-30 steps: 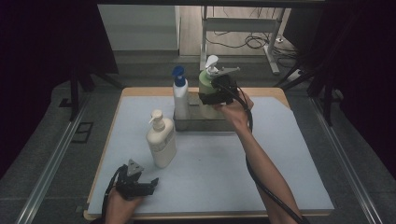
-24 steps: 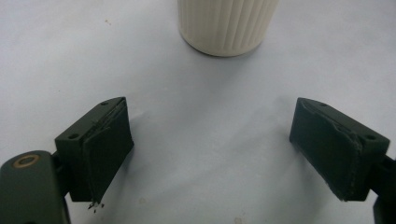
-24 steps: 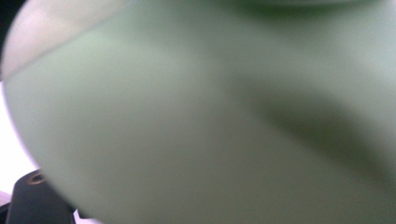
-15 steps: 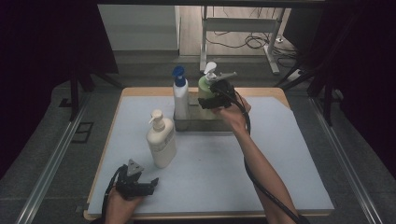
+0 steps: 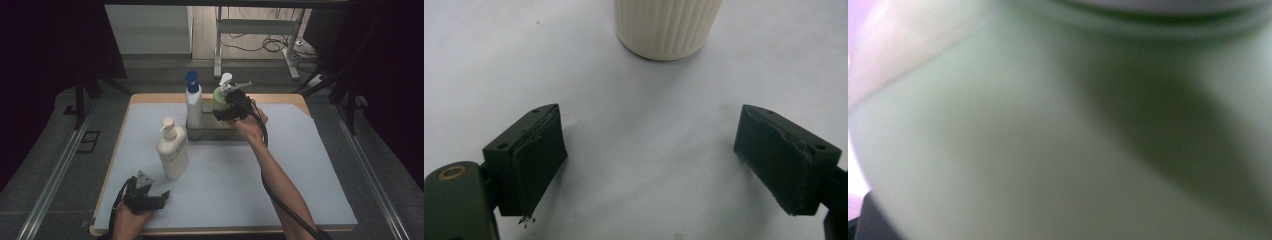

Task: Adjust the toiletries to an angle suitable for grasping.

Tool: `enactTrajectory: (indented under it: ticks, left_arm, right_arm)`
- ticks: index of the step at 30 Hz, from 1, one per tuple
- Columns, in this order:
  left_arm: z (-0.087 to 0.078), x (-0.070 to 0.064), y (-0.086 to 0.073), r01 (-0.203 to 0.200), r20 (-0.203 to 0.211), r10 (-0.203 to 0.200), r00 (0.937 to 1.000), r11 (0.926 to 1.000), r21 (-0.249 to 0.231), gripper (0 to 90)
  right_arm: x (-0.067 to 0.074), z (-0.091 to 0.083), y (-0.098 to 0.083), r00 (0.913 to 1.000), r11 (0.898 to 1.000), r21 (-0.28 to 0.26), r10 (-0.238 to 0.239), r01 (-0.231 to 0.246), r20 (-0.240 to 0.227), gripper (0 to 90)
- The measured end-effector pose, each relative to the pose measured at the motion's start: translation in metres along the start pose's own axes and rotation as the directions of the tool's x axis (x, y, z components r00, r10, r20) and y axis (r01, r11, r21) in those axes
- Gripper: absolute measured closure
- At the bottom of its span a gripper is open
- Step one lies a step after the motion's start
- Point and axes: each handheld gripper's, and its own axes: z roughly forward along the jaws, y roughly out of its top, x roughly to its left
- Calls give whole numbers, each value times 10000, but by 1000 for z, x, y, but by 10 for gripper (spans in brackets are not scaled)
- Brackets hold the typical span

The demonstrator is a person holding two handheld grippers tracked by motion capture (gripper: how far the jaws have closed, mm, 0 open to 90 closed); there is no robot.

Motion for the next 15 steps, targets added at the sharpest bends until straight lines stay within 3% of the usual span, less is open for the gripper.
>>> enactTrajectory:
  ticks: [15]
  left_arm:
    - [0, 0, 0, -3, -5, 3, 10000, 10000, 7, 123]
  right_arm:
    - [-3, 14, -14, 9999, 9996, 285, 24, -21, -103, 123]
